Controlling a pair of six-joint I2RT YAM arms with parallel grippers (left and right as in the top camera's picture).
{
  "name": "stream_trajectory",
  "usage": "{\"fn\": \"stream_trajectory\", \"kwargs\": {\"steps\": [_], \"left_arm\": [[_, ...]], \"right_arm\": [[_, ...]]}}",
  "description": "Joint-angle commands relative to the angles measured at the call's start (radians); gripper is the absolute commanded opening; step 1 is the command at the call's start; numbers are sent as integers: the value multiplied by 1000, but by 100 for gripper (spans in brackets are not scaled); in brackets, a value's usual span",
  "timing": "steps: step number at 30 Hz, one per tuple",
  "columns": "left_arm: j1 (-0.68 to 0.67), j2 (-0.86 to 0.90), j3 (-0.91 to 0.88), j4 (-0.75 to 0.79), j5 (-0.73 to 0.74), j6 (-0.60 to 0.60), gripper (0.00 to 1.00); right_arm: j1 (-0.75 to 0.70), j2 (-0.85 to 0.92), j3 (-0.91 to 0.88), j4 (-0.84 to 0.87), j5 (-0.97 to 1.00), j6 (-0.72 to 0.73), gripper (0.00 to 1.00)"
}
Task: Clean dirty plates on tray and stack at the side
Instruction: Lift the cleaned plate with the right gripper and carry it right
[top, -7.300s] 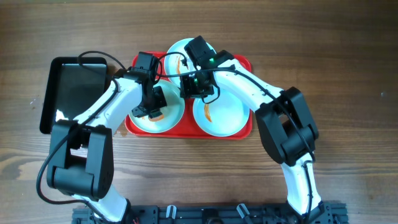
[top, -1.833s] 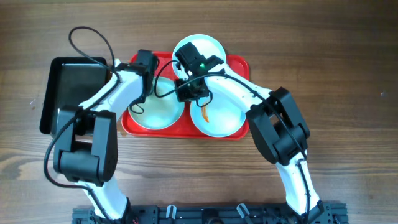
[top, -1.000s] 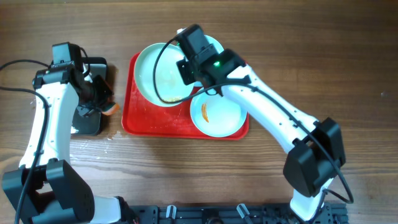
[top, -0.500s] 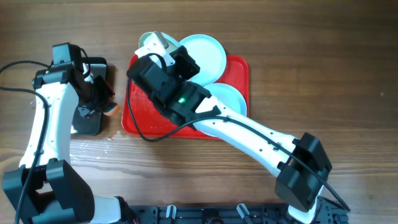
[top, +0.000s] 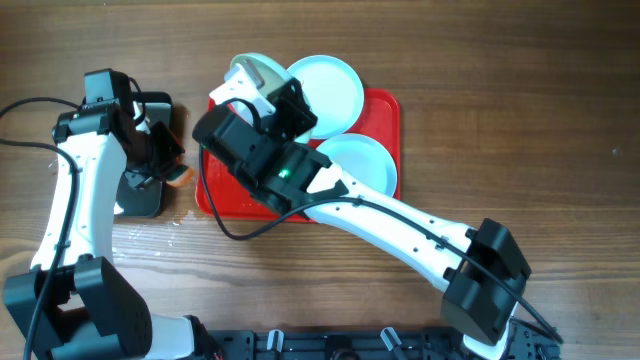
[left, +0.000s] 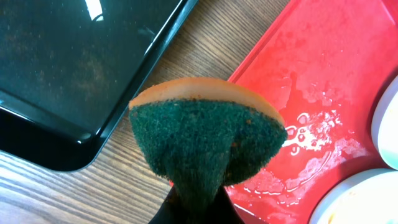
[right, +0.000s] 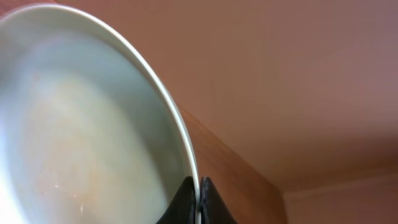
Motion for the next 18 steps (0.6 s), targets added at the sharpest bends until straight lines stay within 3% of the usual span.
{"fn": "stream_trajectory", "kwargs": {"steps": [1, 3, 4, 8, 9, 13, 18], "left_arm": [[5, -10, 10, -1, 12, 16, 4], [5, -10, 10, -7, 12, 16, 4], [5, -10, 10, -9, 12, 16, 4], [5, -10, 10, -3, 39, 17, 4], [5, -10, 10, -4, 51, 20, 4], [5, -10, 10, -3, 53, 20, 4], [5, -10, 10, -3, 53, 20, 4]], "right_arm": [[-14, -20, -2, -113, -189, 338, 4], [-60, -53, -2, -172, -367, 526, 4], [-87, -73, -2, -182, -472, 552, 4], [-409, -145, -2, -212, -1416, 549, 4], [-468, -140, -2, -240, -1509, 538, 4], [-819, -135, -3, -451, -1575, 512, 4], [-1118, -135, -27, -539, -1355, 466, 4]]}}
